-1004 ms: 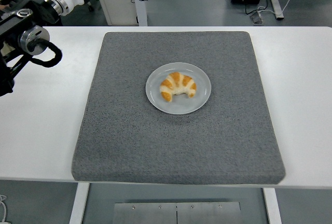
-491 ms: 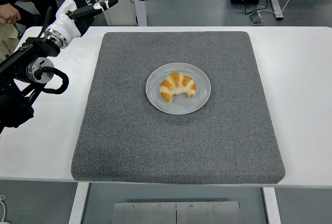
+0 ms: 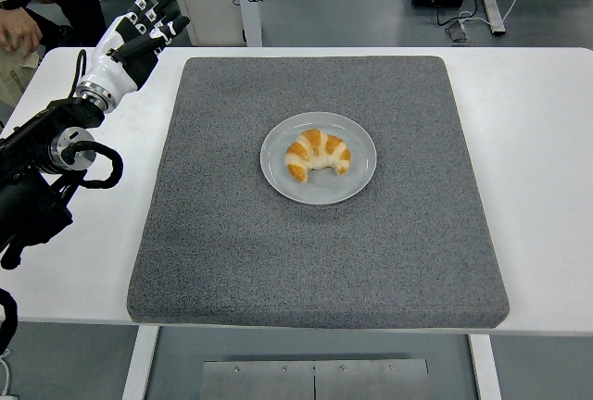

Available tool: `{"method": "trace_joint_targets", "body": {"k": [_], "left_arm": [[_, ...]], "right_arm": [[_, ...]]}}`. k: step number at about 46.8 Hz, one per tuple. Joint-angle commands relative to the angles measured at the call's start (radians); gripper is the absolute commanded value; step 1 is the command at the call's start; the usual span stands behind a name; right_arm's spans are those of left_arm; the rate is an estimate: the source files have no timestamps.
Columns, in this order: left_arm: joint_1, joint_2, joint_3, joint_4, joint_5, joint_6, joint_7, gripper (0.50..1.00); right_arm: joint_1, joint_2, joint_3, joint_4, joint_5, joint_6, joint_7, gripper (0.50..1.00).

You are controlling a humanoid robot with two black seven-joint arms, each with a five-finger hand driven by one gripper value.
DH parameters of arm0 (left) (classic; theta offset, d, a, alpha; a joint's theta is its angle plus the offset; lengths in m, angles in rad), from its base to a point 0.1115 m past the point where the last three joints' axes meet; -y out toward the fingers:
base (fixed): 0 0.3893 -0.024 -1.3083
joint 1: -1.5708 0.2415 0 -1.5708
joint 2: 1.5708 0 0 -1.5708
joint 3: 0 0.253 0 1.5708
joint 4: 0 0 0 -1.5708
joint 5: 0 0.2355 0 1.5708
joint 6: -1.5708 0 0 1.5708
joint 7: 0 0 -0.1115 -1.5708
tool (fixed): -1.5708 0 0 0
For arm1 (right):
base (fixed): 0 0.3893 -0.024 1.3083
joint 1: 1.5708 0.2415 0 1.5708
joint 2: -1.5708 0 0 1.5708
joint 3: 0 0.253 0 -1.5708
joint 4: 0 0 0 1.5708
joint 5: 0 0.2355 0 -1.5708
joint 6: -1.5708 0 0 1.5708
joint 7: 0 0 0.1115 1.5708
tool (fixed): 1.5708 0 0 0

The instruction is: Place the bread on the plate

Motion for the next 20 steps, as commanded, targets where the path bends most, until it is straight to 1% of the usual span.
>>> {"method": "trace_joint_targets", "body": {"k": [1, 7, 12, 20], "left_arm": [[0.005, -0.021, 0.000, 0.027, -0.002, 0.000, -0.003, 0.975], [0.008, -0.036, 0.000, 0.047, -0.002, -0.005, -0.007, 0.975], [0.010, -0.035, -0.001, 0.051, -0.002, -0.005, -0.021, 0.975], [0.012, -0.035, 0.000, 0.052, 0.000, -0.005, -0.022, 0.975]], "right_arm": [[0.000, 0.000, 0.000, 0.001, 0.001, 0.001, 0.000, 1.000], [-0.006, 0.000, 0.000, -0.001, 0.001, 0.000, 0.000, 1.000], [-0.012, 0.000, 0.001, -0.002, 0.001, -0.002, 0.000, 1.000], [-0.018, 0.000, 0.000, -0.002, 0.001, -0.003, 0.000, 1.000]]}}
